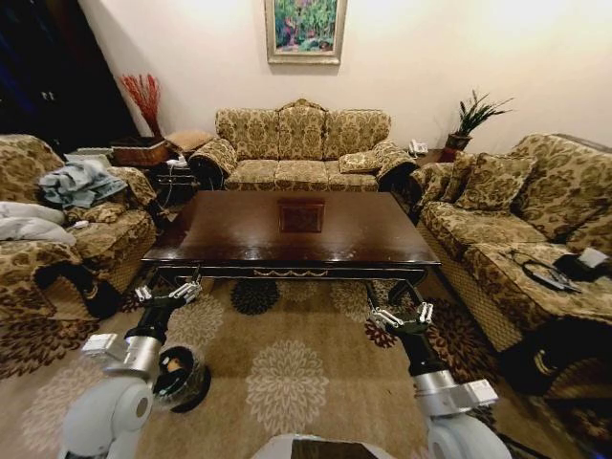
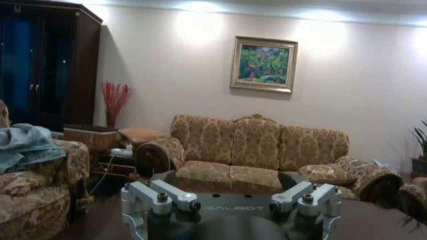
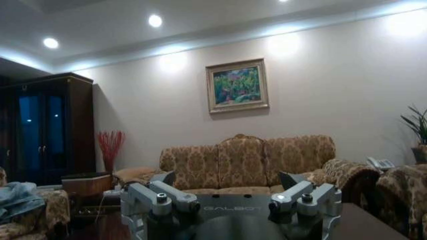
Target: Move to the front of the table and place the trash on the table into the trash bin.
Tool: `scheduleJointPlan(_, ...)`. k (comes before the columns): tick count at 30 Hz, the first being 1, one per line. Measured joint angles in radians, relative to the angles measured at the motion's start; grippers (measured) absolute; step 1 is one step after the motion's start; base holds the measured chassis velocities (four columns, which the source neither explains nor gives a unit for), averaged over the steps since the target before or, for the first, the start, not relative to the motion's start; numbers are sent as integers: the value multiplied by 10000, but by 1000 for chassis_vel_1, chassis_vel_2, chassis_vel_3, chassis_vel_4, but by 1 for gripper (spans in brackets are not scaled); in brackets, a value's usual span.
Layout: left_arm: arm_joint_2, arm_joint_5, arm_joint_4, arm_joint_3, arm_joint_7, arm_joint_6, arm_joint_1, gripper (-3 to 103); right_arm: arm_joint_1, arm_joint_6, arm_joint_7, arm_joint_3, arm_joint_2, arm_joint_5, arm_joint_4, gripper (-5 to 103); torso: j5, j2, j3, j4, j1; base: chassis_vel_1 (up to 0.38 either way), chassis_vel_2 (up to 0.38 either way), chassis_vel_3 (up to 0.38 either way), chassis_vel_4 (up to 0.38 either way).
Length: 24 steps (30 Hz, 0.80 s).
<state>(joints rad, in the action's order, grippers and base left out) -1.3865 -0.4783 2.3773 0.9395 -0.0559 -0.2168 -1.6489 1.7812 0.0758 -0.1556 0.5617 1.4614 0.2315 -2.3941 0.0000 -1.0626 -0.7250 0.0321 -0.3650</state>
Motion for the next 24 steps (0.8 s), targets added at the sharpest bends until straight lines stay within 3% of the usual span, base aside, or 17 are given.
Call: scheduleJointPlan(24,0,0,0,0,0,0,0,100,0,0,0,0,0,0,0,100,0,1,0,0,0,0,0,0,0)
